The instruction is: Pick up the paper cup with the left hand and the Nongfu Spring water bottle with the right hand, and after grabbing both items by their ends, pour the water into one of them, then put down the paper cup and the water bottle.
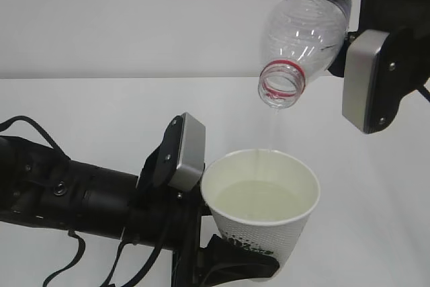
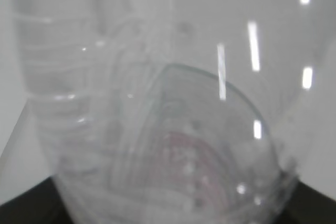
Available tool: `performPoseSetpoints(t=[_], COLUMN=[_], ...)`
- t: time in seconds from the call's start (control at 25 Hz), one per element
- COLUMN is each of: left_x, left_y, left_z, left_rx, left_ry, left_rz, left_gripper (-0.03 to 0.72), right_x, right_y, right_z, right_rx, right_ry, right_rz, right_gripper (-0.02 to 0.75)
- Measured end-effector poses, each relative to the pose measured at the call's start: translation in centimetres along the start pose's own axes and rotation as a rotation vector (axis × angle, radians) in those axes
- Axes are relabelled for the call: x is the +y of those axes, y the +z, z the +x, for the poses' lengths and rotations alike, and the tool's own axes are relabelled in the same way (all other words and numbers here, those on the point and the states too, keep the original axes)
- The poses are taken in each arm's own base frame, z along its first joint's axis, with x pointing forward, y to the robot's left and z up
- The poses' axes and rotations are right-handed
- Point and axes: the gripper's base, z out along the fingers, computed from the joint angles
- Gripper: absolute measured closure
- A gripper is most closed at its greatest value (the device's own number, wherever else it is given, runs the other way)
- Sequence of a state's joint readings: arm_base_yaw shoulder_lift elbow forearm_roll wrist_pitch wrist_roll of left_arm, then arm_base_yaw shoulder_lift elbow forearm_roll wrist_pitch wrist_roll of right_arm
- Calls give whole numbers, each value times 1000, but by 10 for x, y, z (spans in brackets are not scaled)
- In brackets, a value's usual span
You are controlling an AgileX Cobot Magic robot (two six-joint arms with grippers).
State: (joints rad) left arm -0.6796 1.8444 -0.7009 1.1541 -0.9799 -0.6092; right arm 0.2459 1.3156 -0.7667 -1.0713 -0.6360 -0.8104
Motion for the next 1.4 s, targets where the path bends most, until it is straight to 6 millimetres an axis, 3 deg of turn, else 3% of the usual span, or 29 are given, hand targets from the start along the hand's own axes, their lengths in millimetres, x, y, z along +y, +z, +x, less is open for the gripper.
performPoseSetpoints(t=[1.4], left_x=[0], left_y=[0], left_z=[0], left_rx=[3], left_ry=[0], left_rz=[-2], left_gripper=[181], right_x=[-1], right_y=[0], right_z=[1], right_rx=[7], right_ry=[0], right_rz=[7], right_gripper=[253])
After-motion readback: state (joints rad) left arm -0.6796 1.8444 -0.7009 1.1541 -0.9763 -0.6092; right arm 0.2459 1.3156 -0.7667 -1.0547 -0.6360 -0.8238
